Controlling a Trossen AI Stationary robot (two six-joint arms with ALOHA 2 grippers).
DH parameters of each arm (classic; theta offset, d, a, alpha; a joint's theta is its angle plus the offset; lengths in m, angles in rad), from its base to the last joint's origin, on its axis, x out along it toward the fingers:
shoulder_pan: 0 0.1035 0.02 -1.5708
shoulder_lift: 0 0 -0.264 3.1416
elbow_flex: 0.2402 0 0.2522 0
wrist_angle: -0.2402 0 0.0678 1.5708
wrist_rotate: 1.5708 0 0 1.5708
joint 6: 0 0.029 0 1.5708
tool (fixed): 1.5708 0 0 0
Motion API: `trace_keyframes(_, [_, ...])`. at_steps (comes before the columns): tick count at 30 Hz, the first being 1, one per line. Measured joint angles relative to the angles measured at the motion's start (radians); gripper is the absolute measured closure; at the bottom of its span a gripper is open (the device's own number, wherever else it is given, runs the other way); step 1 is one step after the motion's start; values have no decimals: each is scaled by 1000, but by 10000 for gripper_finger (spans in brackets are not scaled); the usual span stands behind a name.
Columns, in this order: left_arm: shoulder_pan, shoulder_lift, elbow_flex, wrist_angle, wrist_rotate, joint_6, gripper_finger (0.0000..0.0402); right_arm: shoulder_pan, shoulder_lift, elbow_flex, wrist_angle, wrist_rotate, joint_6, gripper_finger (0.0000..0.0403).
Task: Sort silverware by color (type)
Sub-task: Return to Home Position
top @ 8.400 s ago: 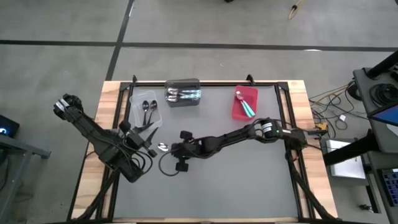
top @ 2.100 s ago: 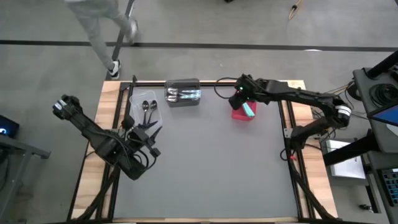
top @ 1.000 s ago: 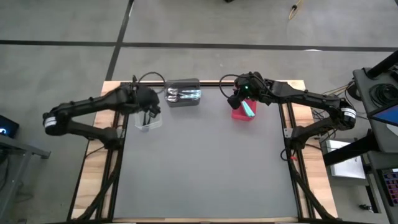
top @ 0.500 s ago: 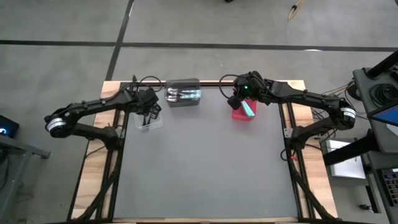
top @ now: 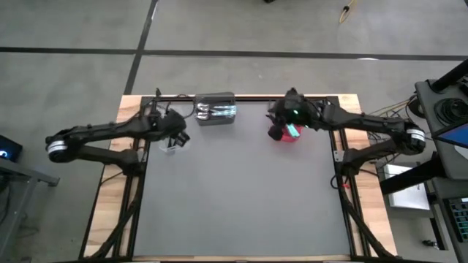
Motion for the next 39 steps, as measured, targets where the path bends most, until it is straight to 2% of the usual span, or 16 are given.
trace_keyframes(2, [-86,-68,-25,42,2,73,325,26,-59,-65,51,-5,-7,321])
trace_keyframes(6, [-264,-231,-108,246,106,299,325,62,-196,-236,212,-2,-24,331])
trace_keyframes(9, [-326,-364,-171,431,265,465,325,72,-296,-372,359,-35,-23,335])
trace_keyframes(11, [-333,-451,-206,494,357,511,325,71,-358,-449,435,-76,-19,335])
trace_keyframes(17, [-333,-690,-307,574,394,507,325,72,-531,-619,550,-149,3,335])
trace_keyframes(24, [-333,-887,-425,664,405,389,325,72,-720,-759,592,-232,36,335])
trace_keyframes(35, [-333,-1100,-704,815,604,320,325,72,-990,-980,612,-293,90,335])
trace_keyframes(39, [-334,-1090,-712,852,622,322,325,71,-1092,-1033,585,-289,71,335])
